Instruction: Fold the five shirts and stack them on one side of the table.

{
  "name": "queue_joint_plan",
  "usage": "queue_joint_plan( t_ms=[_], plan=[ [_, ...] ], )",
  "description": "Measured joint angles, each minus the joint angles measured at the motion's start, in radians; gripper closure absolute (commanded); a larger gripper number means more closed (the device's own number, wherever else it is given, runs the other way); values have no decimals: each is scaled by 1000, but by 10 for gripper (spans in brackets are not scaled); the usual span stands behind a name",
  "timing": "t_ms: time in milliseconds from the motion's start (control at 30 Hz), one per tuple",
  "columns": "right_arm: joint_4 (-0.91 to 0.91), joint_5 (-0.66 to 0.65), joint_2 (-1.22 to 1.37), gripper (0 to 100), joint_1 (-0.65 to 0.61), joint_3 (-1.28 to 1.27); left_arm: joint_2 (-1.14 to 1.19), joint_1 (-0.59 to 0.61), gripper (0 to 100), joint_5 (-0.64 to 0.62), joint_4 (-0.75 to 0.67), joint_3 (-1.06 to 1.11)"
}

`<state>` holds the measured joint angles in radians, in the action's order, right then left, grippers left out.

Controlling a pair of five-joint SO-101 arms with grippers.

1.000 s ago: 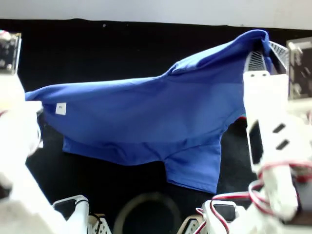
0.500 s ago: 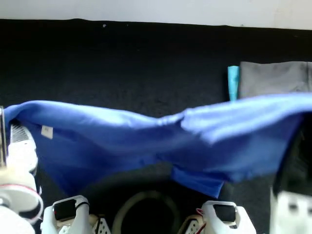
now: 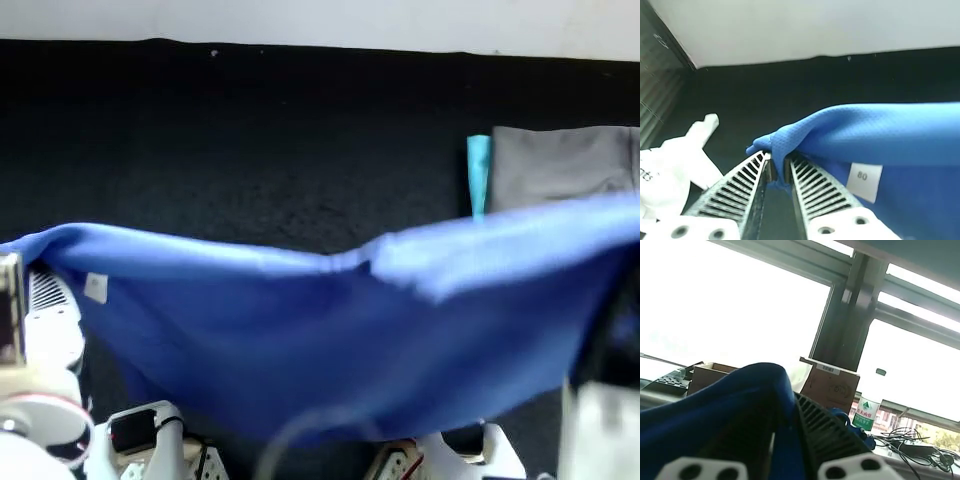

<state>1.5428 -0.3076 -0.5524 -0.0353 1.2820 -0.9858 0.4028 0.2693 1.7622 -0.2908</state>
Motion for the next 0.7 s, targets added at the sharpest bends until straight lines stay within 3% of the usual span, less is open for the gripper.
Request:
queue_joint_plan(
  t_ms=[200,367,500,700],
  plan=[
    [-121,0,118,993,0,-241,11,0,991,-2,-115,233],
    [-245,0,250,993,-14,-462,172,-2,991,-3,-236,322],
    [-362,0,354,993,-51,-588,377,-15,991,-3,-276,244],
    [-526,0,531,993,-84,-617,726,-31,991,-3,-262,-71]
  ],
)
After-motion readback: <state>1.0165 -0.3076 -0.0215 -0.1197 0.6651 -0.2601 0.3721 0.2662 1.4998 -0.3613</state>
